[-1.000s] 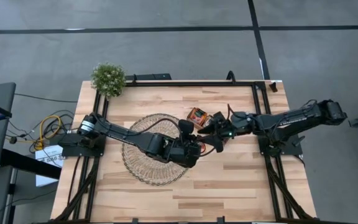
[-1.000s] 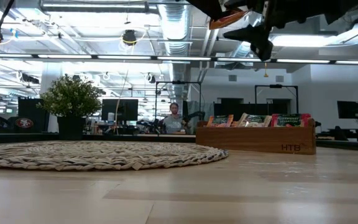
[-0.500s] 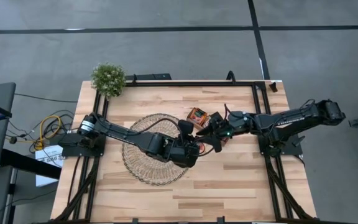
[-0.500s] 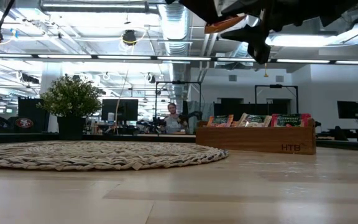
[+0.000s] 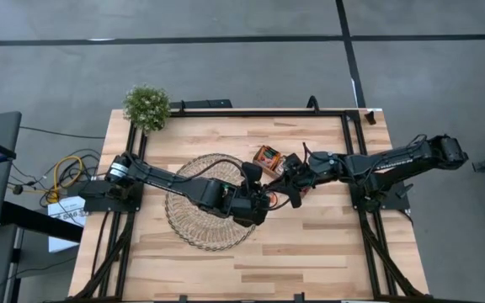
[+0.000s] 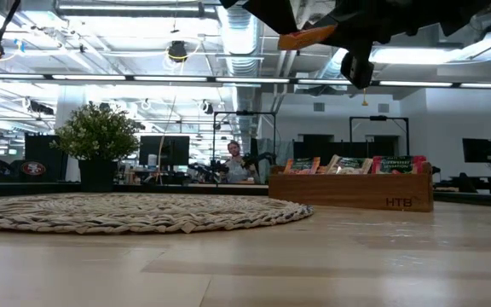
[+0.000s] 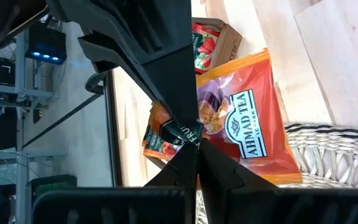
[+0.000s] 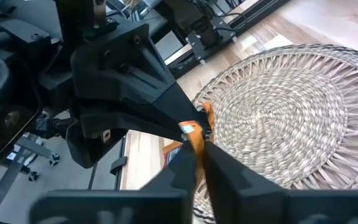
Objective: Pick & Place Tea
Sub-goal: Put the orange tea bag into the left section of the wooden organizer
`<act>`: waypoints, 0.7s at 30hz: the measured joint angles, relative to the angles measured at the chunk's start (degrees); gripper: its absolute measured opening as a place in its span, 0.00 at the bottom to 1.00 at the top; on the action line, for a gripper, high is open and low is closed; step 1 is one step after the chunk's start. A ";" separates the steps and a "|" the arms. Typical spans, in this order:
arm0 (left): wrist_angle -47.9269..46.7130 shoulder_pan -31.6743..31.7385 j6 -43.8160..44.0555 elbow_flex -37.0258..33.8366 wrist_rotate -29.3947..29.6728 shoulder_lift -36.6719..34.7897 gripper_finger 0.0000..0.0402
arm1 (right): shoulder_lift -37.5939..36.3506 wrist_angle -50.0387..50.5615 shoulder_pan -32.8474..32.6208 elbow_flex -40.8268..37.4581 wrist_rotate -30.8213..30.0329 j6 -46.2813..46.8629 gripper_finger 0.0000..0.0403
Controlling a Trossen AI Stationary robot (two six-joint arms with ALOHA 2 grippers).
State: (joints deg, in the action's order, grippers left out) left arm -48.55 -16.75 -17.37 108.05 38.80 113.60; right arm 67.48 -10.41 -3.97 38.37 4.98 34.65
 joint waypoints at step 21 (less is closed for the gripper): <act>-1.29 -0.04 0.55 -0.07 6.15 0.02 0.00 | -0.04 2.15 -0.13 0.04 -7.18 -0.62 0.00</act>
State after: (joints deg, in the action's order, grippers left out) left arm -49.85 -16.80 -16.82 107.98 44.95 113.62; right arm 67.44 -8.26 -4.10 38.41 -2.20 34.03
